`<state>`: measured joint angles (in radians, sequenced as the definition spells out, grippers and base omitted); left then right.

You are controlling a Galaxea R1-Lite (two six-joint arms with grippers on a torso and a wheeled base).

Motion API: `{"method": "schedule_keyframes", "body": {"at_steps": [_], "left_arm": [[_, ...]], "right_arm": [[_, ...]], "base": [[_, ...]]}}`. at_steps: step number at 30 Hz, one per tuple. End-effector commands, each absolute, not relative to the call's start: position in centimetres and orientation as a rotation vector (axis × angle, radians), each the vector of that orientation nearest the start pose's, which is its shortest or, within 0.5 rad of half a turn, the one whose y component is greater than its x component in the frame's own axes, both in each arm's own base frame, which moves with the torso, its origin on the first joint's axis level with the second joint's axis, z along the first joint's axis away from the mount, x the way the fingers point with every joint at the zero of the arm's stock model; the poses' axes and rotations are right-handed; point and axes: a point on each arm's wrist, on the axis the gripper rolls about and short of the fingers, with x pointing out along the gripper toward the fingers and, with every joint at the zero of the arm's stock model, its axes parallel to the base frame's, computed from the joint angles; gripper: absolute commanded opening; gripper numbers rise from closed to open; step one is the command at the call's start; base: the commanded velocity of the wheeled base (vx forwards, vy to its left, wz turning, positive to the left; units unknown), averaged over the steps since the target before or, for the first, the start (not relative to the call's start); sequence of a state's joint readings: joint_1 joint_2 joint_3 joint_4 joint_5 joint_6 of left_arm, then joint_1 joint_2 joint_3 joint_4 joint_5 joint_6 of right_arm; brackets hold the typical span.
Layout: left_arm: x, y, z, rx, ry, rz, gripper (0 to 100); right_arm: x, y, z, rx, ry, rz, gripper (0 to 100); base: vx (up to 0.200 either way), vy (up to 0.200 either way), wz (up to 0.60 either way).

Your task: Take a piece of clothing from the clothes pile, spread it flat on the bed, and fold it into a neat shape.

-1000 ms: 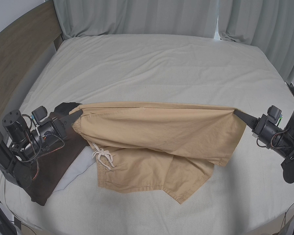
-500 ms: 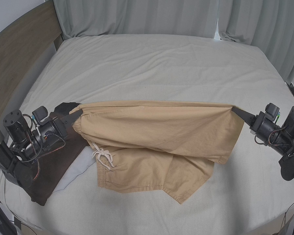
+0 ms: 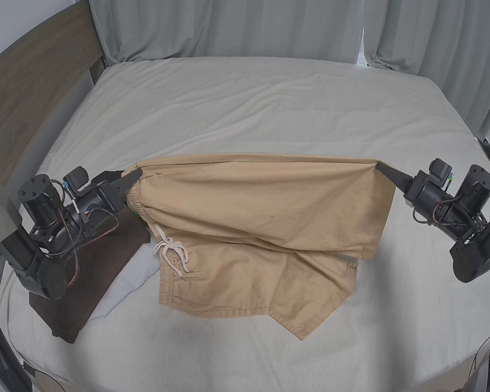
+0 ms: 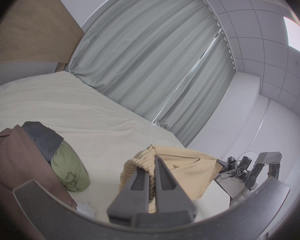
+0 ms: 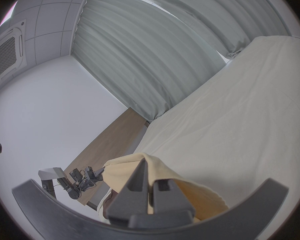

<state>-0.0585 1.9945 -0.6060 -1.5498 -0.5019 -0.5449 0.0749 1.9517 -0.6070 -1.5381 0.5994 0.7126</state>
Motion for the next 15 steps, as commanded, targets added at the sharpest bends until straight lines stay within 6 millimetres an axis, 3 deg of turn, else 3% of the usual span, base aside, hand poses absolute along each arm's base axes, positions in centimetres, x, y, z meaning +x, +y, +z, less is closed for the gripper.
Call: {"method": "schedule_keyframes", "body": {"at_steps": [1,15], "left_arm": [[33.7,-3.1,12.4,-0.498,0.005,-0.58,0],[36.3,-3.7,11.2,-0.502,-0.013,-0.555,0]], "right_arm": [[33.8,3.7,13.1,0.636,0.072,0.699,0],[37.7,3.9,11.4,0.651,0.061,0.704,0]], "base": [[0.0,0.0,0.0],[0.0,0.0,0.0]]}}
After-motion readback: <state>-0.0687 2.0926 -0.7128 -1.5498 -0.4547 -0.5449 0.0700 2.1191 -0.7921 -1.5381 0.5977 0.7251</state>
